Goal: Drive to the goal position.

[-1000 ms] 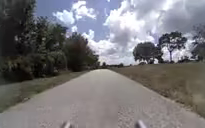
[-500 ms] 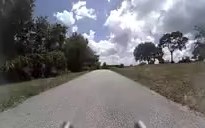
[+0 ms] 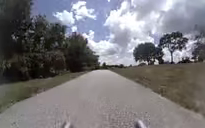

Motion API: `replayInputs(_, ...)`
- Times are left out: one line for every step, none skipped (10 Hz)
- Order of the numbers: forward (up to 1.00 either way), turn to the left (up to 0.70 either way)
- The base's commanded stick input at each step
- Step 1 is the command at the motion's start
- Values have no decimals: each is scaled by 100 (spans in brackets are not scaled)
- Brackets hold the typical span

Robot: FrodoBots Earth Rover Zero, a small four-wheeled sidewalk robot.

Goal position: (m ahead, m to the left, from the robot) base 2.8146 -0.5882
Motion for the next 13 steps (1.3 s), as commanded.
replayInputs(50,0)
replayInputs(50,0)
replayInputs(50,0)
replayInputs(50,0)
replayInputs(50,0)
replayInputs(50,0)
replayInputs(50,0)
replayInputs(50,0)
replayInputs(50,0)
replayInputs(50,0)
replayInputs(50,0)
replayInputs(50,0)
replayInputs(50,0)
